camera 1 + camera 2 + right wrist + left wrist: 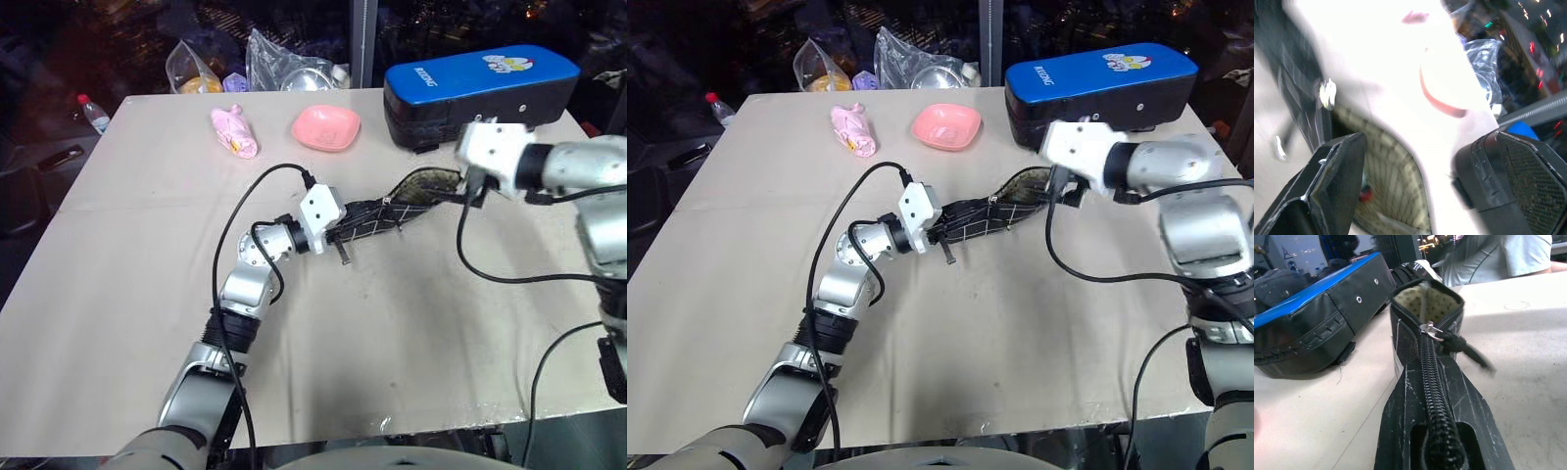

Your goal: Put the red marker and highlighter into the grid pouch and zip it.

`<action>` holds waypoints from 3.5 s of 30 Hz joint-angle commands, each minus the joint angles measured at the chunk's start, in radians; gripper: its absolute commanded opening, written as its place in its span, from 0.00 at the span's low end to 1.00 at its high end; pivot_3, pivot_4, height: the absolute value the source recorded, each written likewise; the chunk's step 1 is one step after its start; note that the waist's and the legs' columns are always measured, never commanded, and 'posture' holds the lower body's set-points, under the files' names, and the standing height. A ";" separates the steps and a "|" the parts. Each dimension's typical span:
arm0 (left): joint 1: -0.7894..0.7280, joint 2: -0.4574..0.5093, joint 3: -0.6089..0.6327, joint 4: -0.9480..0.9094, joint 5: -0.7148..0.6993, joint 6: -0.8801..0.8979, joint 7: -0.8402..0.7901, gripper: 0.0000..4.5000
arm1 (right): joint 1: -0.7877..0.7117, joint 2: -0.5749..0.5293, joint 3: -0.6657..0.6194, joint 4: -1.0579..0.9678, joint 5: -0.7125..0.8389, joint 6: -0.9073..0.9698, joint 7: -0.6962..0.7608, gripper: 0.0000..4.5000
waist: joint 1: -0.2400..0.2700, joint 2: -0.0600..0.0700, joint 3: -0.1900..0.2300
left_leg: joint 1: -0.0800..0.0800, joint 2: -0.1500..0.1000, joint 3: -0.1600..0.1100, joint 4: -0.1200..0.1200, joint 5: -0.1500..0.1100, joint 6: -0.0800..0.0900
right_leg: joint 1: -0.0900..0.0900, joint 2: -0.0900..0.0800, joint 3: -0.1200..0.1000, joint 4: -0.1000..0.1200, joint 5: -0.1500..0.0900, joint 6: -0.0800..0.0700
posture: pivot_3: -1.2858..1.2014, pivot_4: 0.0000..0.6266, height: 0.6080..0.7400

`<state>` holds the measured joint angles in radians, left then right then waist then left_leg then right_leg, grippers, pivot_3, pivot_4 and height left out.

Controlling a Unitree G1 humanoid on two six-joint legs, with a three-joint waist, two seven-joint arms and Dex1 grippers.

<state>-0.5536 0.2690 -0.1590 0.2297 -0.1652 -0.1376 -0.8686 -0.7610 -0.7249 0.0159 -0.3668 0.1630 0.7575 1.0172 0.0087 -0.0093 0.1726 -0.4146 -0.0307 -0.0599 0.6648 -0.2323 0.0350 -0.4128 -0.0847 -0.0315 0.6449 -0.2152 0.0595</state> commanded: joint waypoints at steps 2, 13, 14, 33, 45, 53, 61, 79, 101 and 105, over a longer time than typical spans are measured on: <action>-0.014 -0.016 0.007 -0.012 -0.011 -0.007 0.012 0.00 | 0.083 0.091 -0.161 -0.264 0.305 0.594 -0.023 0.98 | 0.006 0.000 0.000 | 0.000 0.000 0.000 0.000 0.000 0.000 | 0.000 0.000 0.000 0.000 0.000 0.000 | 0.52 0.24 1.00; -0.021 -0.026 0.000 -0.022 -0.012 0.004 0.003 0.00 | 0.181 0.521 -0.300 -0.194 0.291 0.857 -0.444 0.98 | 0.003 0.001 -0.001 | 0.000 -0.002 0.001 0.001 0.000 0.000 | -0.001 0.000 0.001 0.004 0.001 0.000 | 0.52 0.24 1.00; -0.021 -0.025 -0.001 -0.023 -0.010 0.002 0.000 0.00 | 0.167 0.531 -0.303 -0.175 0.286 0.852 -0.464 0.98 | 0.002 0.001 -0.001 | 0.001 -0.002 0.001 0.001 0.000 0.000 | -0.001 0.000 0.001 0.004 0.001 0.000 | 0.52 0.24 1.00; -0.020 -0.020 -0.001 -0.002 0.001 -0.023 0.000 0.00 | 0.077 0.619 -0.339 -0.101 0.377 0.812 -0.561 0.21 | -0.007 0.001 -0.001 | 0.001 -0.002 0.000 0.000 0.000 0.000 | -0.001 0.001 0.000 0.004 0.001 0.000 | 0.52 0.24 1.00; -0.021 -0.012 0.012 0.005 0.014 -0.041 0.020 0.00 | 0.114 0.551 -0.391 -0.135 0.407 0.811 -0.589 0.01 | -0.014 0.001 -0.001 | 0.001 -0.002 0.000 0.000 0.000 0.000 | -0.001 0.001 0.000 0.004 0.001 0.000 | 0.52 0.24 1.00; -0.020 -0.002 0.022 0.028 0.024 -0.065 0.039 0.00 | 0.164 0.313 -0.504 -0.070 0.370 0.713 -0.599 0.01 | -0.018 0.001 -0.001 | 0.000 -0.002 0.001 0.000 0.000 0.000 | -0.001 0.001 0.000 0.004 0.001 0.000 | 0.52 0.24 1.00; -0.026 -0.001 0.018 0.038 0.026 -0.078 0.051 0.00 | 0.163 0.228 -0.536 0.057 0.322 0.566 -0.675 0.01 | -0.019 0.001 -0.001 | 0.000 -0.001 0.002 0.000 0.000 0.001 | -0.001 0.000 0.000 0.004 0.001 0.000 | 0.52 0.24 1.00; -0.104 0.050 0.066 0.120 0.099 -0.238 0.163 0.00 | 0.325 0.157 -0.420 -0.075 0.468 0.380 -0.505 0.72 | -0.012 0.001 -0.001 | 0.000 -0.001 0.001 0.000 0.000 0.001 | 0.000 0.000 0.000 0.002 0.001 0.000 | 0.52 0.24 1.00; 0.539 0.359 0.147 -0.413 -0.282 0.300 -0.078 1.00 | 0.914 0.088 -0.327 0.137 0.331 -0.512 -0.001 0.99 | -0.017 0.003 0.000 | 0.002 0.002 0.002 -0.002 -0.001 0.002 | 0.000 -0.001 0.002 -0.001 0.000 0.000 | 0.52 0.24 1.00; 0.642 0.357 0.183 -0.482 -0.271 0.346 -0.018 1.00 | 0.906 0.060 -0.337 0.236 0.344 -0.561 0.073 0.99 | -0.003 0.004 0.000 | 0.002 0.002 0.002 -0.001 -0.001 0.002 | 0.001 -0.001 0.001 -0.001 -0.003 -0.003 | 0.52 0.24 1.00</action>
<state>0.0758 0.6264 0.0013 -0.1968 -0.4272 0.2007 -0.9075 0.1509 -0.6485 -0.2913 -0.1456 0.4845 0.2254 1.0563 0.0059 -0.0053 0.1730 -0.4127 -0.0286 -0.0572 0.6638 -0.2334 0.0365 -0.4117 -0.0854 -0.0302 0.6435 -0.2178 0.0564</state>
